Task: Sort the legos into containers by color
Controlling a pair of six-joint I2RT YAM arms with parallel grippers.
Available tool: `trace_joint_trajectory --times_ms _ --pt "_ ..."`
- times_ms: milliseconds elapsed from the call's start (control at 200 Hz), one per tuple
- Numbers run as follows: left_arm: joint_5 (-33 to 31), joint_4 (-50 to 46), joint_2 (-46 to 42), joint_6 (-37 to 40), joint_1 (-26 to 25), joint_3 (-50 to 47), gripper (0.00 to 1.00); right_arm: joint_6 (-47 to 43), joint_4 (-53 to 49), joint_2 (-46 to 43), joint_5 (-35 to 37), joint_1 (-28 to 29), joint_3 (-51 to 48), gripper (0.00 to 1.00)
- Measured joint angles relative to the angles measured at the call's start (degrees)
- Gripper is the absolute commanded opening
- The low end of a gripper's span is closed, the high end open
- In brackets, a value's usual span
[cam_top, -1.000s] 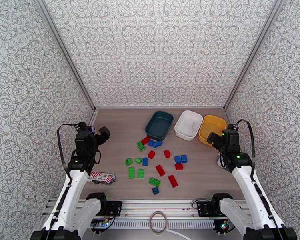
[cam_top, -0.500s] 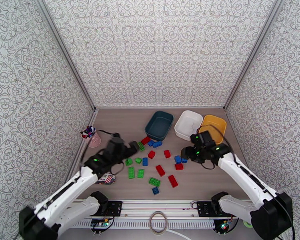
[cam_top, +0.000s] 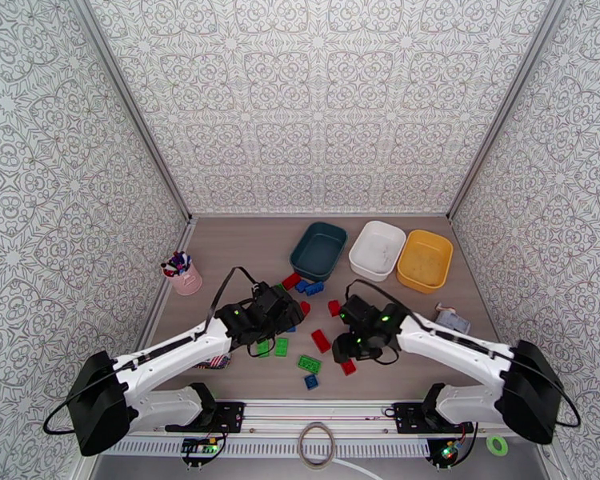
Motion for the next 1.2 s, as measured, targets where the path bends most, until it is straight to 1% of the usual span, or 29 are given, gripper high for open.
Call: trace_joint_trajectory --times_ms 90,170,335,465,645,745,795,1005,1200 --pt "-0.02 -0.96 -2.08 -2.14 -0.22 -1.29 0.96 1.29 0.28 3.02 1.29 1.79 0.00 0.62" --pt "-0.26 -1.36 -6.32 -4.20 -0.26 -4.11 0.96 2.10 0.66 5.44 2.25 2.73 -0.02 0.62" --pt "-1.31 -2.60 -14.14 -8.07 -0.26 -9.25 0.96 3.28 1.40 8.57 3.65 3.19 -0.02 0.61" --pt "-1.55 -3.63 -16.61 -9.77 -0.26 -11.13 0.96 3.96 1.68 9.75 4.59 3.17 -0.02 0.59" --pt "-1.51 -3.89 -15.98 -10.62 -0.26 -11.34 0.96 4.98 2.58 11.19 5.40 3.19 -0.04 0.52" --pt "-1.49 -3.91 -14.38 -10.80 -0.26 -11.34 0.96 5.75 2.27 11.52 6.43 3.19 0.04 0.42" --pt "-1.49 -4.24 -13.35 -11.04 -0.26 -11.21 0.96 6.23 1.84 12.02 7.04 3.19 0.37 0.39" --pt "-1.29 -6.43 -8.24 -10.73 -0.28 -7.48 0.96 6.91 0.42 13.42 8.44 3.23 1.79 0.38" --pt "-0.94 -4.76 -6.97 -6.16 -1.01 -4.22 0.96 7.06 -0.98 13.25 9.73 3.23 2.21 0.37"
